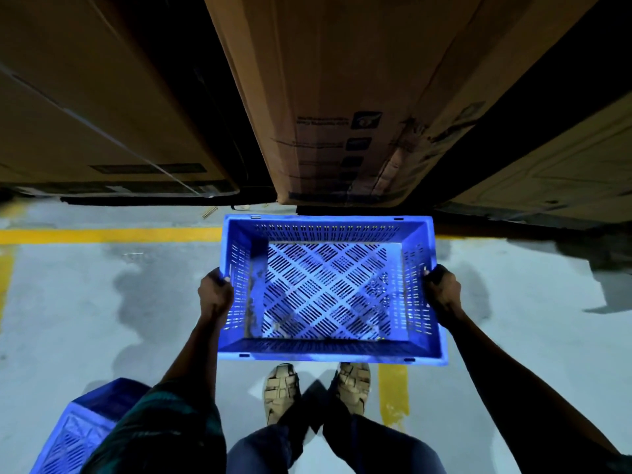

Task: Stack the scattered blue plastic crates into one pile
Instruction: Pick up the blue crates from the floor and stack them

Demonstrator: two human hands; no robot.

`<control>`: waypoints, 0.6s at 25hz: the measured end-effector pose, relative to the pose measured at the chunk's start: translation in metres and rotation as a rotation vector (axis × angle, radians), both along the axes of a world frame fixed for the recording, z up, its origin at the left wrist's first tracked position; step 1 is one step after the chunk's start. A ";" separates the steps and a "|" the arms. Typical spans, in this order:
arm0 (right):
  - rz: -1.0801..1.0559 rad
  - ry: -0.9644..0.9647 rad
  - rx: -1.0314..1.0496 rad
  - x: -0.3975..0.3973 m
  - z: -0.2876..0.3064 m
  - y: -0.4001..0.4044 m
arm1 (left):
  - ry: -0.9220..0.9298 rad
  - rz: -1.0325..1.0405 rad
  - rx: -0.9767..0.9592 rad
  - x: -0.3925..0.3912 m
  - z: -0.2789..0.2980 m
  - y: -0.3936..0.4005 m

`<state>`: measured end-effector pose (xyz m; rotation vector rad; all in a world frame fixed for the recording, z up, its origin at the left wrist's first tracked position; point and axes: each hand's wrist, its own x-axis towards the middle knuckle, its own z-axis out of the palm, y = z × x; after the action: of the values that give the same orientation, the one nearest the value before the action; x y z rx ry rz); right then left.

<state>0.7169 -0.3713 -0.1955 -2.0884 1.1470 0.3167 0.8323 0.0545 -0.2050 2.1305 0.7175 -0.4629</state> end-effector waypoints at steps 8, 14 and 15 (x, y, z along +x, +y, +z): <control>-0.045 -0.016 0.021 -0.008 -0.010 0.016 | -0.084 -0.123 0.172 0.002 0.002 0.011; -0.072 -0.034 -0.045 -0.007 -0.020 0.017 | -0.015 -0.150 0.138 0.000 -0.002 0.017; -0.064 -0.044 -0.069 -0.006 -0.020 0.018 | -0.014 -0.135 0.099 -0.001 -0.002 0.020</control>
<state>0.7109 -0.3535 -0.2152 -2.1031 1.2113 0.2024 0.8310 0.0744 -0.2071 2.2828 0.6018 -0.4926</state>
